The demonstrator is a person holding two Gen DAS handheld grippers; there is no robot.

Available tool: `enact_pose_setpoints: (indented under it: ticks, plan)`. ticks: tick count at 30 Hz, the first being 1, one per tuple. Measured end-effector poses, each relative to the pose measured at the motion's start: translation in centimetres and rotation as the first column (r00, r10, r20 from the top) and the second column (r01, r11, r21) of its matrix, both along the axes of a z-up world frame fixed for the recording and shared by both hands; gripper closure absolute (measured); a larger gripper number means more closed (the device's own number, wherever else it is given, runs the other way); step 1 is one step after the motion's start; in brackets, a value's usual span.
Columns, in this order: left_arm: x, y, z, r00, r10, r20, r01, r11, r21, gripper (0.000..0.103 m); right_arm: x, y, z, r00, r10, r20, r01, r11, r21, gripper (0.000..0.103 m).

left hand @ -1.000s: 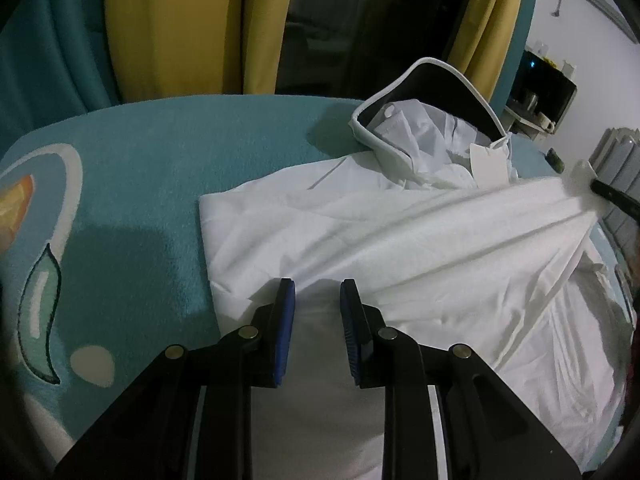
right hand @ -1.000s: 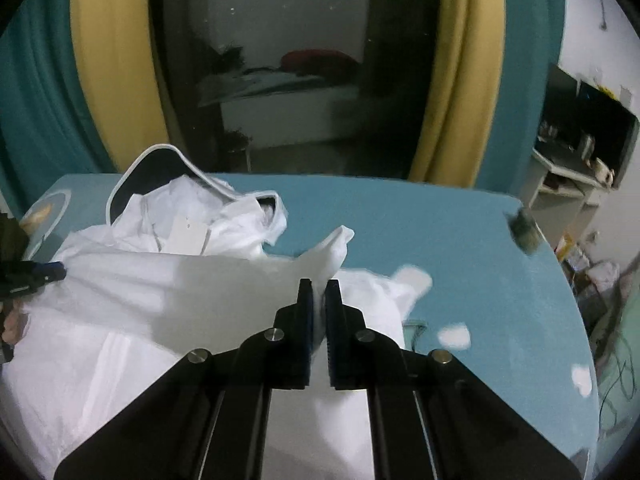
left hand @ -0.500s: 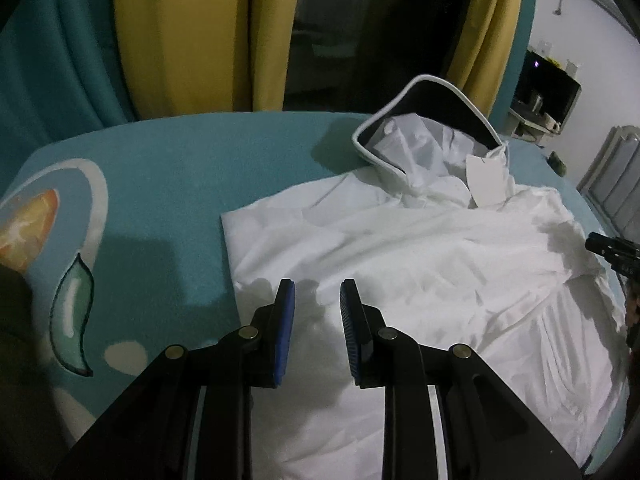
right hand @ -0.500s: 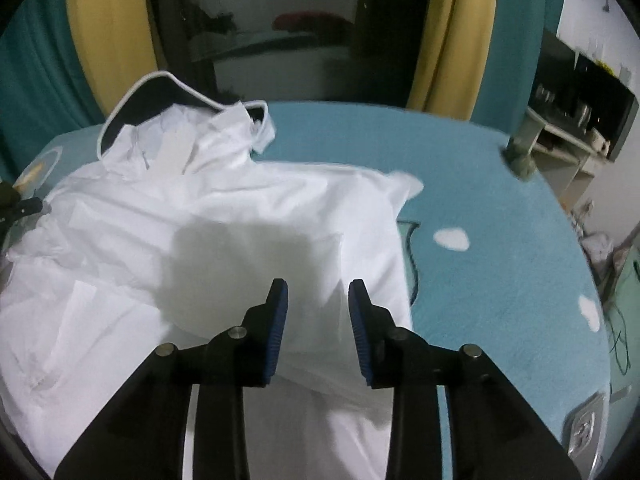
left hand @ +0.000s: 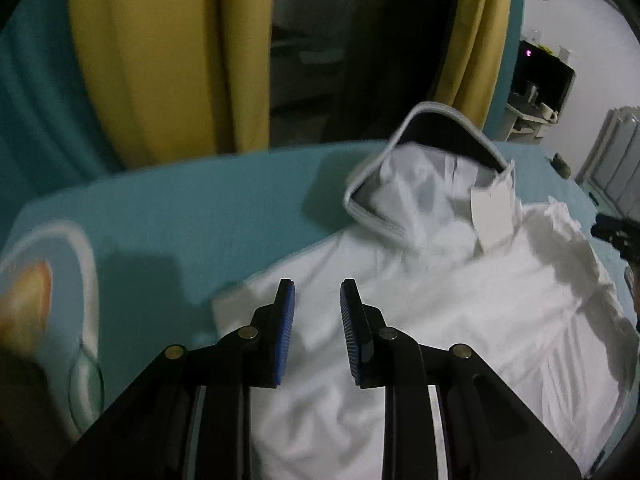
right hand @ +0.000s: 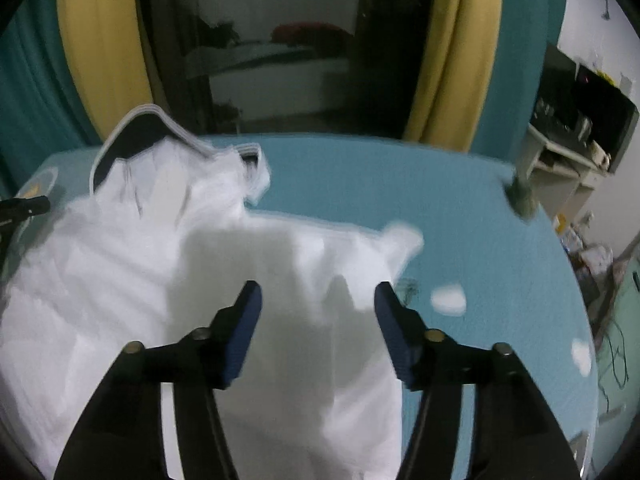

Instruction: Fold large clothes

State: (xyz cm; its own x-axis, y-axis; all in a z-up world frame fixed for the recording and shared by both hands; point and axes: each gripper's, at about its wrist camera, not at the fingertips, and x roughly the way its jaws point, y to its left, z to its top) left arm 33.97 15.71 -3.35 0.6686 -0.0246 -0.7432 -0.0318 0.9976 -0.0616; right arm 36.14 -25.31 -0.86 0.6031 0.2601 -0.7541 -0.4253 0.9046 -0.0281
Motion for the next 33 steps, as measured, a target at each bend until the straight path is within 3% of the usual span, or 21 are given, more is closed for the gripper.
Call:
enact_pose_setpoints:
  ticks: [5,12,15,17,20,23,26,30,33]
  plan:
    - [4.2,-0.5,0.2,1.0,-0.024,0.003,0.024,0.999,-0.031,0.077,4.8,3.6,0.6,0.998,0.06,-0.017,-0.059,0.997,0.044,0.042]
    - [7.8,-1.2,-0.8,1.0,-0.023,0.006,0.023,0.999,-0.043,0.076,9.9,11.1,-3.0,0.984,0.159,-0.075,-0.161,0.987,-0.021,0.04]
    - [9.1,-0.9,-2.4,0.999,-0.017,-0.043,0.016,1.0,-0.013,0.076,11.8,12.2,-4.7,0.987,0.132,-0.087,-0.139,0.987,-0.076,0.04]
    - [9.6,-0.3,-3.6,0.997,-0.007,-0.076,0.007,1.0,-0.003,0.068,13.1,12.2,-5.8,0.988,0.102,-0.116,-0.113,0.989,-0.095,0.04]
    - [9.7,0.7,-4.6,0.995,0.002,-0.095,-0.003,1.0,-0.01,0.062,14.4,11.0,-6.2,0.986,0.075,-0.148,-0.085,0.994,-0.064,0.03]
    - [9.2,1.0,-4.3,0.996,0.002,-0.088,-0.004,1.0,-0.013,0.059,14.6,9.9,-5.6,0.985,0.054,-0.162,-0.065,0.996,-0.062,0.029]
    - [7.9,0.8,-2.7,0.998,-0.046,-0.052,0.044,0.998,-0.036,0.059,13.5,8.9,-3.8,0.98,0.108,-0.166,-0.114,0.993,-0.025,0.028]
    - [5.9,0.9,0.0,0.996,-0.09,-0.005,0.089,0.994,-0.059,0.059,12.3,8.1,-1.1,0.969,0.203,-0.142,-0.197,0.979,0.053,0.028]
    - [5.8,1.5,2.1,0.994,-0.103,0.044,0.108,0.988,-0.112,0.059,12.9,7.8,0.6,0.971,0.209,-0.12,-0.194,0.973,0.125,0.028]
